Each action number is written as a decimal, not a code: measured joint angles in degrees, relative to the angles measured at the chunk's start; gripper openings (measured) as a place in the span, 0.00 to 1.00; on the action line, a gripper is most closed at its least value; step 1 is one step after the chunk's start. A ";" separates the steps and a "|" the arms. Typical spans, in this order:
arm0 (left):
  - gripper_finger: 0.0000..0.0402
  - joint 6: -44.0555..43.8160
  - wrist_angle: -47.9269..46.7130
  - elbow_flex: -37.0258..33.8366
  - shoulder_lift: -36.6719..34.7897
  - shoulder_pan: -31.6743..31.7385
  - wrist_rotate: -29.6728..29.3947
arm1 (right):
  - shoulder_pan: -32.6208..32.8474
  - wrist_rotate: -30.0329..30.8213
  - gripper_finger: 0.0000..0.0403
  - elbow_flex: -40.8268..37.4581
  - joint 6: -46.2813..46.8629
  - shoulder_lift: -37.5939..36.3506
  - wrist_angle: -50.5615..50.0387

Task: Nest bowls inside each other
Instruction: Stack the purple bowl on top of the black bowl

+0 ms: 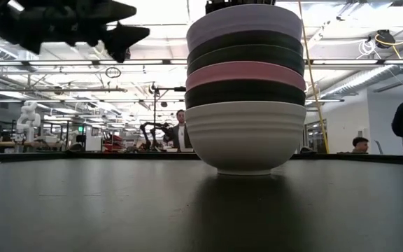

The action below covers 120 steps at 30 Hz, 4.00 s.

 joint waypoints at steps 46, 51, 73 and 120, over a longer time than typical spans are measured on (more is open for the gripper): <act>0.61 2.57 11.03 14.68 31.38 -5.81 5.90 | -1.16 -1.08 0.02 -0.18 -0.28 0.11 1.57; 0.61 2.40 10.02 14.53 31.66 -5.70 5.87 | -1.16 -1.38 0.10 -0.05 -0.03 0.03 3.75; 0.61 2.91 9.57 14.53 31.55 -4.89 5.46 | -1.09 -2.67 0.27 0.01 1.80 -5.08 3.82; 0.61 5.85 3.16 14.57 18.64 -2.57 7.92 | 16.40 15.54 0.27 -33.94 11.45 -28.00 27.60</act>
